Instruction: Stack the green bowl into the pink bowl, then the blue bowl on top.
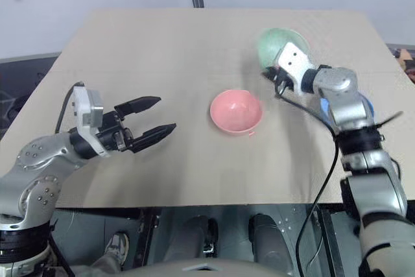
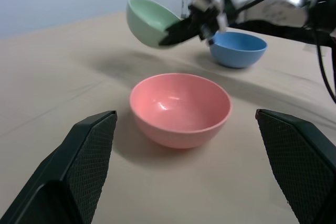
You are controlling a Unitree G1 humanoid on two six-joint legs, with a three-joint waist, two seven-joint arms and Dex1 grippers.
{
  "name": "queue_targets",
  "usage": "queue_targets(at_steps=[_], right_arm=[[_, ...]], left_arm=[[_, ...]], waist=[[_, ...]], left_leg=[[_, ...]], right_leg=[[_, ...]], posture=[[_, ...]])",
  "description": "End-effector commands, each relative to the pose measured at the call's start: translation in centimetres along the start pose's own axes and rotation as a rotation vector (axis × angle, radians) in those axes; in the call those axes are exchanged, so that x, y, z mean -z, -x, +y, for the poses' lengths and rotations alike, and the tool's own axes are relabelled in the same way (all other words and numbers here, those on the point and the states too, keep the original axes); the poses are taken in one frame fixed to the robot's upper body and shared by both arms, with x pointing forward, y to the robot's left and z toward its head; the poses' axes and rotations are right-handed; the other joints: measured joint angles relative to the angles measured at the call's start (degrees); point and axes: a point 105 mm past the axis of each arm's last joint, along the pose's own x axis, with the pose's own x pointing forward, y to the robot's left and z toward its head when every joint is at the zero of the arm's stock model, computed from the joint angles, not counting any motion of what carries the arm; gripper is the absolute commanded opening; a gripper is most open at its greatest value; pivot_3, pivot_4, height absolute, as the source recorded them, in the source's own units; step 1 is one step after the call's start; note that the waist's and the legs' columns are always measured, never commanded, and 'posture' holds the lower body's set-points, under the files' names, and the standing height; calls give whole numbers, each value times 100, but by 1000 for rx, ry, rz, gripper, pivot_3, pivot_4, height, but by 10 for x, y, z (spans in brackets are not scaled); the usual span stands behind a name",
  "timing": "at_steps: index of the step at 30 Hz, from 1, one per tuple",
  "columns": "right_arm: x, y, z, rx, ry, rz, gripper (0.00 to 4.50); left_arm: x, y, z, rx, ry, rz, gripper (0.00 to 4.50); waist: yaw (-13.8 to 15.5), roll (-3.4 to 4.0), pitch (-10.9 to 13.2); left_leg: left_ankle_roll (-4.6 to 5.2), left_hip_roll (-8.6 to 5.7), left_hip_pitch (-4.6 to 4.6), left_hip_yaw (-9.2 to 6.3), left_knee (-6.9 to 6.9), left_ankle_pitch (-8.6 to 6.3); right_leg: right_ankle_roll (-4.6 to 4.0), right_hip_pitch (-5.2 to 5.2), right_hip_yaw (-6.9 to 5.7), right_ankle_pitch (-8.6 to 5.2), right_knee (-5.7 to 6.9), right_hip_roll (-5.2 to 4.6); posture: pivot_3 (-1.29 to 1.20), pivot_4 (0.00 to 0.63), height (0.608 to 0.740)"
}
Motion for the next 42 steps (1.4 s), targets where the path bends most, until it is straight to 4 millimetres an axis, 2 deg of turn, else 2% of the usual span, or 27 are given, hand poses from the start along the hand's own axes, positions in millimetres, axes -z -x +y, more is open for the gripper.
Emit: queue_targets(at_steps=[1,4,5,7,9,13,14,16,18,21,25,28,31,32,33,35,40,41,42], right_arm=[[-42,12,46,-155,18,-79,83],[-39,9,72,-197,10,-7,83],[-31,3,73,-170,27,41,563],[-17,-4,73,-130,40,107,1062],[-8,-6,74,-115,45,139,2027],[-10,2,55,11,74,146,3755],[-17,8,49,49,25,112,4108],[-27,22,38,127,-55,57,4108],[-25,41,25,231,-93,67,4108],[11,84,-3,514,-125,234,4108],[61,115,-11,685,-184,415,4108],[98,125,-4,734,-314,489,4108],[119,126,4,743,-438,490,4108],[123,128,2,757,-451,493,3613],[126,129,2,760,-457,496,3585],[128,130,-2,773,-464,492,2848],[125,131,-8,783,-448,480,239],[123,131,-10,781,-436,476,56],[120,130,-11,778,-405,478,56]], left_arm=[[1,-1,4,-6,-34,-11,4500],[4,-4,8,1,-36,-11,4500],[4,-7,7,14,-37,-13,4500],[4,-10,6,32,-42,-16,4500],[4,-12,5,46,-42,-20,4500],[4,-13,7,54,-48,-20,4500],[5,-15,7,59,-47,-22,4500],[5,-18,5,71,-44,-28,4500],[6,-22,2,87,-39,-34,4500],[4,-30,-2,119,-33,-49,4500],[1,-33,-2,139,-45,-57,4500],[-4,-33,-5,176,-56,-76,4500],[-12,-28,-12,246,-44,-111,4500],[-16,-26,-14,267,-30,-129,4500],[-19,-25,-15,282,-22,-143,4500],[-25,-22,-16,301,-11,-162,4500],[-27,-20,-17,303,-8,-158,4500],[-27,-19,-17,299,-10,-156,4500],[-26,-19,-16,291,-11,-153,4500]], waist=[[10,0,0],[-3,-3,-2],[-11,-4,-2],[-29,-11,-5],[-27,-11,-5],[-18,-11,-5],[-15,-11,-5],[-3,-11,-5],[3,-11,-5],[58,-15,-8],[62,-15,-8],[10,-15,-8],[-48,-14,-7],[-48,-13,-6],[-46,-11,-5],[-37,-11,-5],[-32,-11,-5],[-31,-13,-6],[-32,-14,-7]], left_leg=[[0,0,-1,-3,-5,0],[21,-17,3,-7,-6,-11],[23,-24,8,-7,-6,-8],[24,-33,13,-6,-6,5],[19,-35,15,-7,-6,21],[15,-35,13,-16,-6,34],[15,-35,11,-19,-6,34],[14,-35,8,-22,-7,35],[14,-36,4,-28,-7,34],[15,-43,1,-38,-9,34],[14,-48,4,-34,-12,34],[15,-46,9,-32,-14,35],[15,-42,11,-27,-14,39],[16,-39,12,-23,-13,39],[16,-39,12,-21,-13,39],[19,-39,12,-18,-13,40],[19,-40,12,-18,-14,40],[20,-40,11,-18,-14,40],[20,-40,12,-18,-13,40]], right_leg=[[0,1,-4,0,-2,-2],[1,6,-19,1,-6,-23],[1,7,-20,1,0,-30],[2,9,-19,2,8,-37],[-4,9,-23,5,11,-36],[-5,8,-31,5,16,-31],[-5,8,-34,5,15,-30],[-5,8,-37,5,13,-30],[-5,8,-42,6,12,-31],[-4,13,-53,5,4,-39],[-4,13,-48,5,6,-38],[-5,12,-43,5,12,-24],[-4,12,-35,4,13,3],[-4,12,-30,4,13,7],[-4,11,-29,4,13,7],[-3,12,-28,4,12,7],[-2,12,-28,4,10,7],[-2,12,-28,4,10,7],[-2,12,-27,4,9,7]], posture=[[0,150,740],[0,150,740],[0,150,740],[0,150,740],[0,150,740],[0,150,740],[0,150,740],[0,150,740],[0,150,740],[0,150,740],[0,150,740],[0,150,740],[0,150,740],[0,150,740],[0,150,740],[0,150,740],[0,150,740],[0,150,740],[0,150,740]])
